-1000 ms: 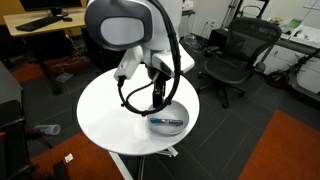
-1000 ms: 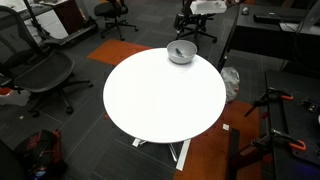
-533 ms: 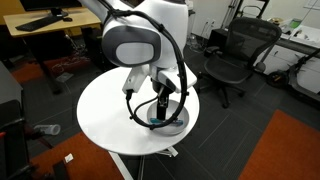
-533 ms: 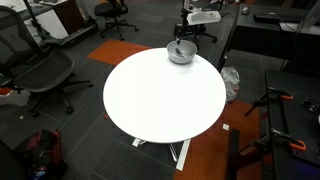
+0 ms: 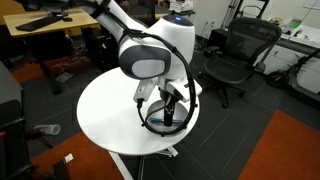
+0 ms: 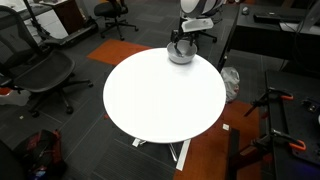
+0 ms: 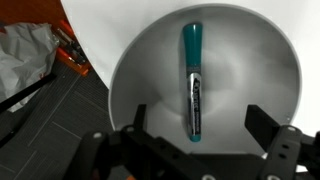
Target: Take the blue marker out of the grey bowl
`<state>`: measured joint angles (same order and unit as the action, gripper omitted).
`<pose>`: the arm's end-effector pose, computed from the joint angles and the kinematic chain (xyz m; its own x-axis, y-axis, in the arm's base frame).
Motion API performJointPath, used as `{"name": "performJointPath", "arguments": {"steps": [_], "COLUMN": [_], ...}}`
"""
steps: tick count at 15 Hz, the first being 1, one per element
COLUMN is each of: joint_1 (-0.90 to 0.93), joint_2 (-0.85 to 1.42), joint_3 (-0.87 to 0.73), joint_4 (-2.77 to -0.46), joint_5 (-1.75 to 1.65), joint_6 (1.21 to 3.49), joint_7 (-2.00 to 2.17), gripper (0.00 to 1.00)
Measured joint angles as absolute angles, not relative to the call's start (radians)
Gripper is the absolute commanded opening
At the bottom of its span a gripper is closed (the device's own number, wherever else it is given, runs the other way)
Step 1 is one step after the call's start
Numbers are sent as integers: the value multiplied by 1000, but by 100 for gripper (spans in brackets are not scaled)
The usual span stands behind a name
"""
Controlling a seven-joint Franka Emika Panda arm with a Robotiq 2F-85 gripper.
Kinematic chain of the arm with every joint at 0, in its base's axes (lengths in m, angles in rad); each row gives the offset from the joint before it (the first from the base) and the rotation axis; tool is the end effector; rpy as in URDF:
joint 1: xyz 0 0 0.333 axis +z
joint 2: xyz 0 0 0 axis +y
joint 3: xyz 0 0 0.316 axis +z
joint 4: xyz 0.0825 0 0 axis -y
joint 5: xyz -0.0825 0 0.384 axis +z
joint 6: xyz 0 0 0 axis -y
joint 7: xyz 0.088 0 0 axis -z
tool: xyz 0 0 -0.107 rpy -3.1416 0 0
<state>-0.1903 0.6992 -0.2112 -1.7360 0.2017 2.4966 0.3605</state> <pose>0.6258 -0.2525 0.1906 0.6459 -0.7594 0.0780 -0.7600 -0.6493 -0.0276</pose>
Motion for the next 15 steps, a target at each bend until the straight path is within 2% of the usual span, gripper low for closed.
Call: {"name": "performJointPath", "arguments": {"steps": [7,8,10,15], "joint_1": [-192,-192,-192,-192], "joint_2": [794,804,822,849], "joint_3": [-214,-215,-217,-221], "joint_4": [-1644,-1635,-1619,-1594], "joint_5": [201,201,201,201], "joint_6": [2495,2495,2494,2493], "joint_7": [360,360,360,360], "gripper": [100,75,66,27]}}
